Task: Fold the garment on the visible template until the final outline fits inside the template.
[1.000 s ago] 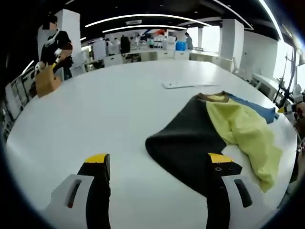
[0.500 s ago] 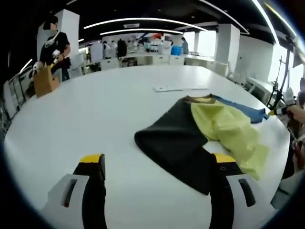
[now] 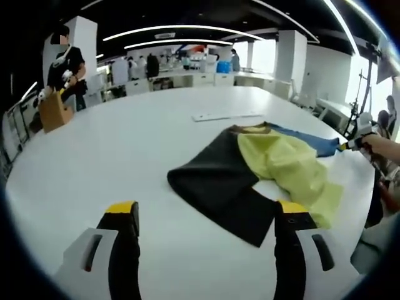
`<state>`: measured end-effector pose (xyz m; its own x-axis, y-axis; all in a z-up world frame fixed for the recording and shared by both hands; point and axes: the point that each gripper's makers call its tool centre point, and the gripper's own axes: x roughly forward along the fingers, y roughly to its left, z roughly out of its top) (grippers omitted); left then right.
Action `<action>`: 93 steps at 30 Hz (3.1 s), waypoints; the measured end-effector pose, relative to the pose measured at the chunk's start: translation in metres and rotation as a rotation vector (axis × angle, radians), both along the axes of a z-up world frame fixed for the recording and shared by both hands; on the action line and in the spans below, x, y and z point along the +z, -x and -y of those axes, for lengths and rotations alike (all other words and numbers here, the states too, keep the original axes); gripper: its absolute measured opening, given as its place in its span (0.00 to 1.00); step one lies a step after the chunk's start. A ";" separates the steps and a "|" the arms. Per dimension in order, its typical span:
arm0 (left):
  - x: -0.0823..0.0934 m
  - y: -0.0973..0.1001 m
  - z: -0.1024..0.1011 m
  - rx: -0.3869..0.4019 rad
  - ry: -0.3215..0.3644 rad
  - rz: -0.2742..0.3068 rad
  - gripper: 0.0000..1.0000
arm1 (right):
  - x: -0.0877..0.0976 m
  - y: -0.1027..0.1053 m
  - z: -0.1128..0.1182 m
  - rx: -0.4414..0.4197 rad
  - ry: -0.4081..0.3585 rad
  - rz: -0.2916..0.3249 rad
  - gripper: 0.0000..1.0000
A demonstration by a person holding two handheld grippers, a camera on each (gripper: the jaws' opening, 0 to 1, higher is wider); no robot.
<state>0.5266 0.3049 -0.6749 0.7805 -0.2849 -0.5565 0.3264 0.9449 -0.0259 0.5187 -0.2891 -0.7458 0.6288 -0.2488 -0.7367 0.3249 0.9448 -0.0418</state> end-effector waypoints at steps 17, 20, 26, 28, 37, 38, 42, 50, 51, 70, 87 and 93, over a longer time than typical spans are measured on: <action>-0.004 0.011 -0.002 -0.006 -0.016 -0.021 0.82 | -0.002 0.000 0.003 -0.038 -0.016 0.008 0.00; -0.003 0.010 -0.002 -0.003 -0.013 -0.018 0.82 | -0.002 0.000 0.003 -0.031 -0.033 0.012 0.00; 0.000 0.009 0.000 -0.008 -0.010 -0.008 0.82 | 0.003 0.007 0.009 0.032 -0.020 0.000 0.00; 0.000 0.008 0.000 -0.010 -0.007 -0.006 0.82 | 0.005 0.009 0.011 0.082 0.003 -0.011 0.00; 0.003 0.011 0.006 -0.025 0.006 -0.003 0.84 | 0.013 0.021 0.020 0.240 0.032 -0.036 0.00; 0.003 0.011 0.006 -0.026 0.010 -0.002 0.84 | 0.013 0.023 0.021 0.261 0.038 -0.043 0.00; 0.005 0.013 0.009 -0.037 0.010 -0.001 0.84 | 0.013 0.027 0.028 0.290 0.046 -0.060 0.00; 0.008 0.017 0.013 -0.060 0.008 0.004 0.85 | 0.012 0.032 0.038 0.393 0.117 -0.101 0.00; 0.008 0.018 0.013 -0.062 0.005 0.004 0.85 | 0.012 0.033 0.040 0.400 0.121 -0.106 0.00; 0.012 0.026 0.018 -0.087 0.028 0.003 0.90 | 0.011 0.045 0.058 0.297 0.048 -0.082 0.24; 0.021 0.038 0.039 -0.145 0.089 0.019 0.99 | 0.046 0.042 -0.029 0.444 -0.157 0.065 0.76; 0.020 0.048 0.050 -0.177 0.099 0.012 0.99 | 0.056 0.045 -0.071 0.558 -0.191 0.079 0.84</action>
<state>0.4788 0.2545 -0.6550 0.7196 -0.4712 -0.5101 0.4880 0.8657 -0.1113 0.4732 -0.2183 -0.6893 0.6813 0.2675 -0.6813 -0.2276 0.9621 0.1501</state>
